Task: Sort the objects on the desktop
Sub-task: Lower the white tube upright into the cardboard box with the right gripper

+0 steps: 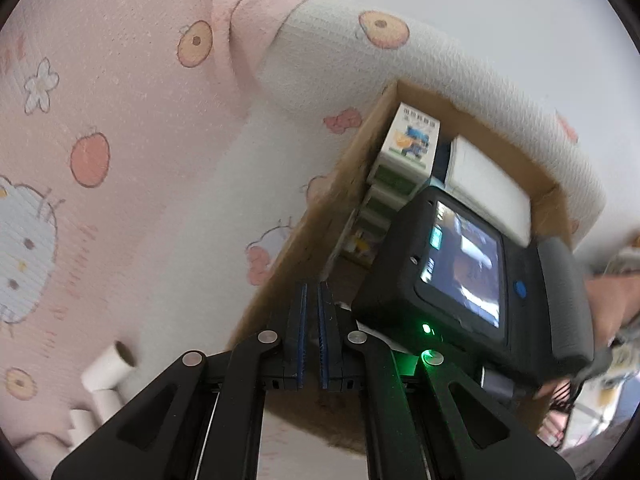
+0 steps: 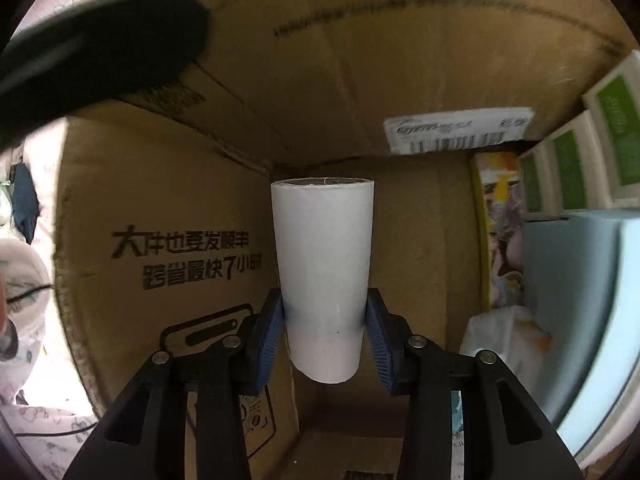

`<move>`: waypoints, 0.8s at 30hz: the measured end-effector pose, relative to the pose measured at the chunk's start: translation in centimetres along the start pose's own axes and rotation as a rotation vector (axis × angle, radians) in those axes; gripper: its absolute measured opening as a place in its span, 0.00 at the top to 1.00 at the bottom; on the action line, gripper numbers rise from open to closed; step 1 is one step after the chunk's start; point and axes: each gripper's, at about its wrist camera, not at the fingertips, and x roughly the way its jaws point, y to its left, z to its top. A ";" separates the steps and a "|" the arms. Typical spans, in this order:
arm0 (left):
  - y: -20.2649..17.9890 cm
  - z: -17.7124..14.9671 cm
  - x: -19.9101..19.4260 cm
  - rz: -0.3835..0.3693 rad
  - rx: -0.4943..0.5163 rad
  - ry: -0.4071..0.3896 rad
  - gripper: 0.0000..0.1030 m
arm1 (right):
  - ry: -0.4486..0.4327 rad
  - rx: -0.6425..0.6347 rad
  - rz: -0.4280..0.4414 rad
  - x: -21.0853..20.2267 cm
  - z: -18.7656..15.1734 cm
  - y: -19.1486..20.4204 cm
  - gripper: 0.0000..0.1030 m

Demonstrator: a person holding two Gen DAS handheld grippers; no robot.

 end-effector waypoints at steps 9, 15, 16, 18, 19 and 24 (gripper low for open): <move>1.7 0.5 -1.1 -0.004 0.002 -0.017 0.94 | 0.107 0.059 0.092 2.6 0.9 -1.5 0.63; 1.9 0.4 -0.9 -0.056 -0.005 -0.011 0.94 | 0.092 0.040 0.100 2.7 1.6 -1.4 0.63; 1.9 0.3 -0.7 -0.057 -0.005 -0.008 0.94 | 0.080 0.029 0.097 2.7 1.8 -1.2 0.63; 2.1 0.2 -0.5 -0.058 -0.008 0.002 0.94 | 0.084 0.023 0.099 3.0 2.1 -1.2 0.63; 2.2 0.1 -0.4 -0.064 -0.013 0.008 0.94 | 0.090 0.030 0.103 3.2 2.1 -1.4 0.63; 2.5 -0.2 0.0 -0.077 -0.032 0.022 0.94 | 0.103 0.051 0.119 4.1 2.0 -1.7 0.64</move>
